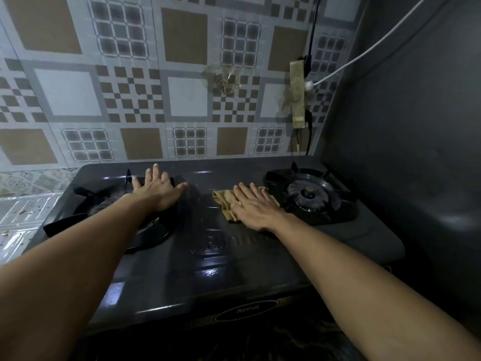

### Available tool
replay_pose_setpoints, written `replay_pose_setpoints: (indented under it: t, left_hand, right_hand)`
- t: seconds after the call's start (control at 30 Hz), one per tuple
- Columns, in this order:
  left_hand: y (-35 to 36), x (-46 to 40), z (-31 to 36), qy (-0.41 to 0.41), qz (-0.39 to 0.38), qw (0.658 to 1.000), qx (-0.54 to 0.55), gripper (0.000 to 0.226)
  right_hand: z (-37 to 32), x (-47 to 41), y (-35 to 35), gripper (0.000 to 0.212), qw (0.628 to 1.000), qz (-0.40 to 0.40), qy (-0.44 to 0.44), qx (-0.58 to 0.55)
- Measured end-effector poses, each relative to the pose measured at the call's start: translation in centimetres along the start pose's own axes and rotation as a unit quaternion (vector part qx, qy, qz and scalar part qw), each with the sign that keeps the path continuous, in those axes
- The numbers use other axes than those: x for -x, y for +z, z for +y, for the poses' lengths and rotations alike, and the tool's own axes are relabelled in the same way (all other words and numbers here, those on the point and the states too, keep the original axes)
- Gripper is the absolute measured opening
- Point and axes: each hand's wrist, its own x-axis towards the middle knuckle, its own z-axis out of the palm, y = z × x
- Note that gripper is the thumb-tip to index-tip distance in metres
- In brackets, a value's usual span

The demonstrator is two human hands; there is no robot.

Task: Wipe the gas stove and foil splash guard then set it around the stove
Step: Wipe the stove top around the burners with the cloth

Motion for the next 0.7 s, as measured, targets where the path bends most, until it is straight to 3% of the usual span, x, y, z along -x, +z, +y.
replay_pose_setpoints:
  t: [0.3, 0.53, 0.7]
  left_hand:
    - [1.2, -0.8, 0.9, -0.001, 0.048, 0.995, 0.09, 0.07]
    - [1.2, 0.1, 0.6, 0.02, 0.174, 0.963, 0.206, 0.057]
    - [0.9, 0.5, 0.6, 0.01, 0.203, 0.953, 0.225, 0.057]
  right_hand:
    - [1.0, -8.2, -1.8, 0.062, 0.999, -0.02, 0.046, -0.004]
    - [0.3, -12.8, -2.4, 0.064, 0.996, -0.013, 0.087, 0.0]
    - [-1.2, -12.3, -1.8, 0.059, 0.999, 0.012, 0.036, 0.023]
